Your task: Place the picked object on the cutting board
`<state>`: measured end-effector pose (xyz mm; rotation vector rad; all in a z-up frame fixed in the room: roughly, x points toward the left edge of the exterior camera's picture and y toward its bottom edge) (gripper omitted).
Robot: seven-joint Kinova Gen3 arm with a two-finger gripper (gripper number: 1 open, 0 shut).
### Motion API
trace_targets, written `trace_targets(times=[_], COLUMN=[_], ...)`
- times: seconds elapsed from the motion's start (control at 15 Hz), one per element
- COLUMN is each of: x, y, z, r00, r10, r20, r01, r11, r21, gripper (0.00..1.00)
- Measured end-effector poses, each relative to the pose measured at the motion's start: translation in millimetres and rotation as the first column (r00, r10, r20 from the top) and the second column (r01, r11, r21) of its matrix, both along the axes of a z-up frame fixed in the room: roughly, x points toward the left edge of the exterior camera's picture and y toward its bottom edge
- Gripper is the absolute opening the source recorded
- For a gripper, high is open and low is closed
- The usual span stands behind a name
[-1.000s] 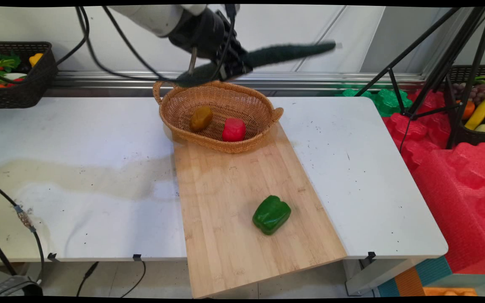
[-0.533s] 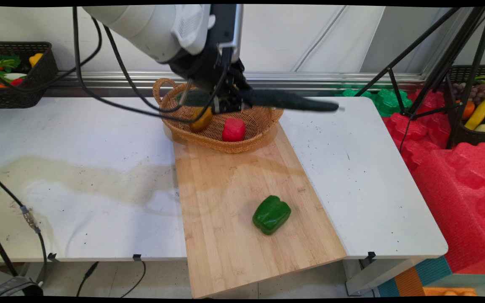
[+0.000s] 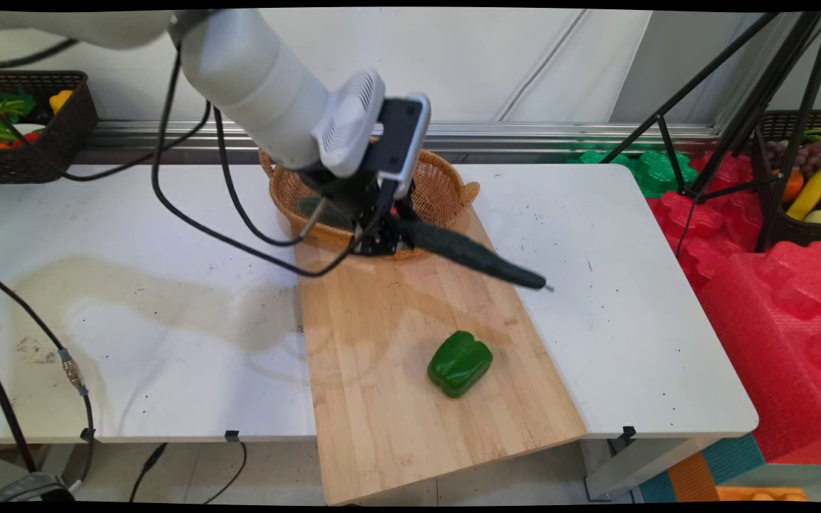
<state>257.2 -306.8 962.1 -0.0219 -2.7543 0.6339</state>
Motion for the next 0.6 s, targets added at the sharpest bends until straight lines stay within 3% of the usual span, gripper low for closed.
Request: trace_targets(times=[0.27, 0.6], x=[-8, -13], y=[-8, -20], z=[-28, -60], r00=[0.999, 0.999], r10=[-0.028, -0.018], r20=[0.030, 0.035], r01=[0.026, 0.014], r11=[0.998, 0.995], r21=[0.051, 0.098], gripper=[0.00, 0.00])
